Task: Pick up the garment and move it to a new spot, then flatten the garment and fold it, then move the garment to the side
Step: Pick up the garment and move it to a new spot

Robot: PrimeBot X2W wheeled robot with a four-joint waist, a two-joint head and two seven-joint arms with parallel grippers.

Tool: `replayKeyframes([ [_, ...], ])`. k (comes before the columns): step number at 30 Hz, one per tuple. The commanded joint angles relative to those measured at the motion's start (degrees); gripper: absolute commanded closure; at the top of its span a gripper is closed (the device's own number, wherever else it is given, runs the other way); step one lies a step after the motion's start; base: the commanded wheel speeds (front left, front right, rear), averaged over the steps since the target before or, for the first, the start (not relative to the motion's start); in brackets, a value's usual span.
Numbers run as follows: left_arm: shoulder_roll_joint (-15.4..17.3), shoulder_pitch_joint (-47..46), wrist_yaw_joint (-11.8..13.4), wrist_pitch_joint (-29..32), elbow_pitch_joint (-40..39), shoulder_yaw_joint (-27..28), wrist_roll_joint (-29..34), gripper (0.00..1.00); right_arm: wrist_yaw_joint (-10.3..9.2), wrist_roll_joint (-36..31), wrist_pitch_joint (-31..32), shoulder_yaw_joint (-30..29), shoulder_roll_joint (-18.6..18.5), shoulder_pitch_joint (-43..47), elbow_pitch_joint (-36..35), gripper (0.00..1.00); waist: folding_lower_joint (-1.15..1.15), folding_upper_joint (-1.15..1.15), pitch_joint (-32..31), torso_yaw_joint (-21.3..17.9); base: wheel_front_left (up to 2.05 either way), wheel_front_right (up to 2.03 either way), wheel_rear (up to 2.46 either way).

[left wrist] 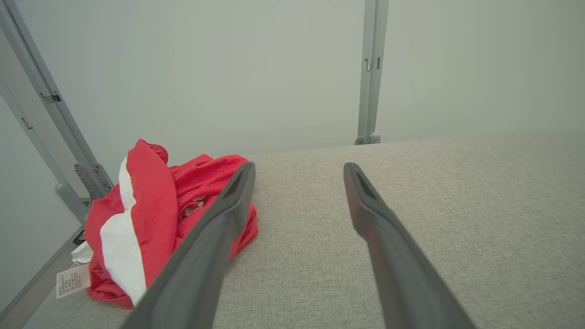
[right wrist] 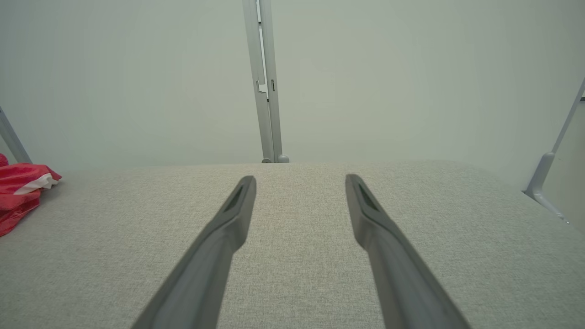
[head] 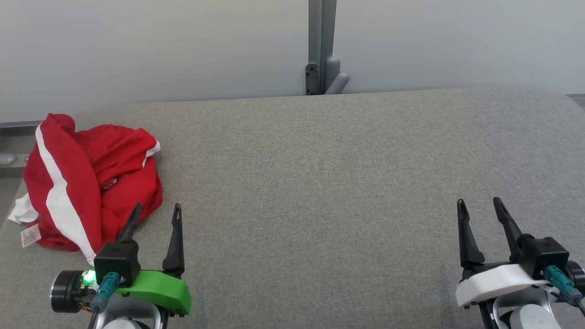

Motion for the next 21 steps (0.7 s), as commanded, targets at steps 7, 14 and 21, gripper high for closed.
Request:
replayKeyframes([
  [7, 0.5, 0.1, 0.5, -0.1, 0.2, -0.3, -0.4, 0.00, 0.00, 0.1, -0.3, -0.3, 0.1, 0.4, 0.4, 0.00, 0.00, 0.00, 0.0, 0.2, 0.00, 0.00, 0.00],
  [14, 0.7, -0.2, 0.8, -0.4, 0.4, -0.3, -0.9, 0.00, 0.00, 0.0, -0.3, -0.3, 0.3, 0.1, 0.6, 0.00, 0.00, 0.00, 0.1, 0.7, 0.00, 0.00, 0.00],
  [21, 0.9, -0.7, 1.5, -0.7, 0.4, 0.4, -1.6, 0.00, 0.00, 0.1, -0.3, 0.6, 0.3, -0.5, 0.3, 0.00, 0.00, 0.00, 0.3, 2.4, 0.00, 0.00, 0.00],
])
